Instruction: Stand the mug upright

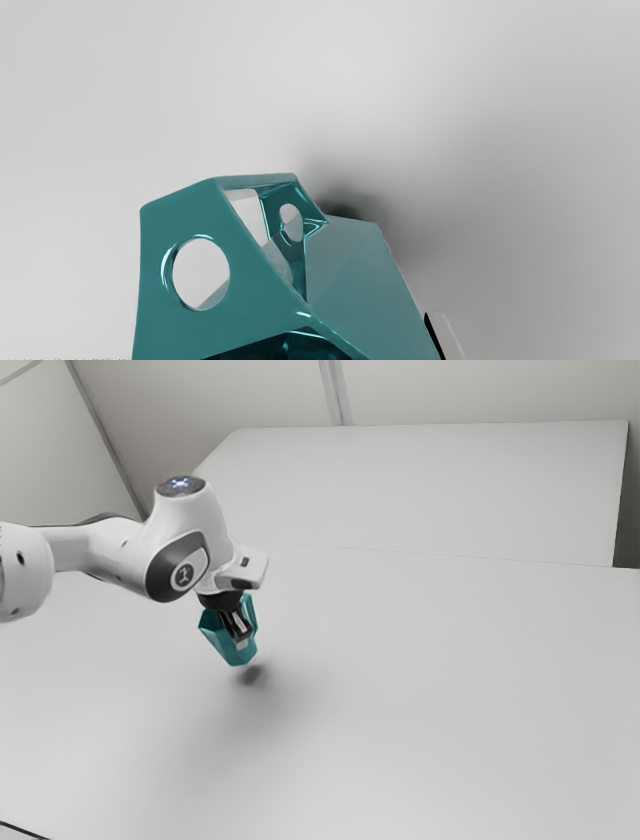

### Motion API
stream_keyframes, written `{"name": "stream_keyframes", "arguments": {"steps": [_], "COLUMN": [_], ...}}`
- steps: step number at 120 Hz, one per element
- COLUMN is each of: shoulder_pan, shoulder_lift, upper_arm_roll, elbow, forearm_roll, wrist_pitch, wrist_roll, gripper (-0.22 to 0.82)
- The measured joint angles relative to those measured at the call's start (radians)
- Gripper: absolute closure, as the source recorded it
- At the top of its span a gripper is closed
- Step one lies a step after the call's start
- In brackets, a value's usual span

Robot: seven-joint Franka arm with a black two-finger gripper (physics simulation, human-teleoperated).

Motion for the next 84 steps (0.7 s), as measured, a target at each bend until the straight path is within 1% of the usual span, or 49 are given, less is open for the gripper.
{"name": "stream_keyframes", "arguments": {"steps": [22,84], "shoulder_pan": [0.008,0.007], "shoulder_lift": [0.016,0.015], "upper_arm_roll": [0.0,0.002], "elbow": [-0.01,-0.072], "forearm_roll": [0.007,0.008], "wrist_pitch": [0.006,0.033], "wrist_roll": [-0.023,-0.069], "gripper": [0.78,0.78]}}
